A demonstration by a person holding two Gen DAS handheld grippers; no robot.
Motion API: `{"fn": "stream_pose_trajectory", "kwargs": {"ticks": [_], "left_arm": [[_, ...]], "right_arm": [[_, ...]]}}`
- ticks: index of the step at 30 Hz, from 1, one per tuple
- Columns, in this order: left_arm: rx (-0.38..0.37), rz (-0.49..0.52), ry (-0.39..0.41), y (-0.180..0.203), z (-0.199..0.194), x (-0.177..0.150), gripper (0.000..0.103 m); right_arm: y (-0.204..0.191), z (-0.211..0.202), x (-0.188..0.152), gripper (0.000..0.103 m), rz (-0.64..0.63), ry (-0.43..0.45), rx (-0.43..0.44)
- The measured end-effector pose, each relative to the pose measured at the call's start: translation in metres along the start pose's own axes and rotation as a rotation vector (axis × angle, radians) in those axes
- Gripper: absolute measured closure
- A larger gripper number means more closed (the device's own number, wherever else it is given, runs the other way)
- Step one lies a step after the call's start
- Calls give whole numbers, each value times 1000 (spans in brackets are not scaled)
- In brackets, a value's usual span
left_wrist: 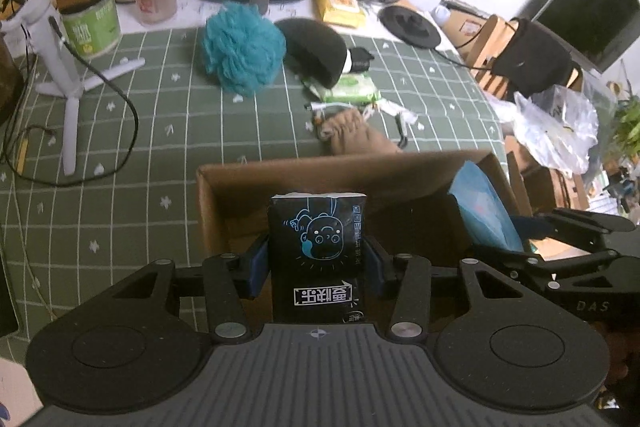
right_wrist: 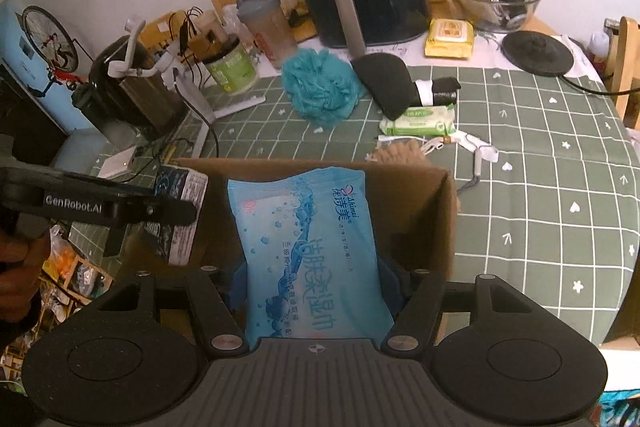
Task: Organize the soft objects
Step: 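Carry both packs to the cardboard box and open both grippers inside, then reach the right gripper to the tan drawstring pouch and close on it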
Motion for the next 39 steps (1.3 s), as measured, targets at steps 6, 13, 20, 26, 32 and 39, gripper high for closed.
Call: {"fn": "stream_pose_trajectory", "kwargs": {"ticks": [6,13,20,26,32,39], "left_arm": [[63,1,-43,0,8,-5,34],[84,21,-7,7,-1,-7,27],[67,-4,73,11,-15,1,27],[94,3,89,7,-16,9,27],[104,-14,96,0,-16,12,27],[105,-20,107,-6,-16,19,27]], "right_arm": [[-11,5,1,7,-92,-8,-33],[-6,-5,0,0,-105,14,-58],[4,-17,0,0,-99,49,-98],[17,-22,0,0,-81,66,-118],[28,-27,1,0,-55,94,-141],[42,-28,7,0,-25,109,-173]]}}
Point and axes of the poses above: each gripper's, at about its wrist camera, not at the fingertips, and z roughly the way its jaws point, y to its right, x to its top, the point moved 3 cm from there along z, roughly the way its jaws point, and after that the axes turned 8 degrees about x, right-handed, at the moved point
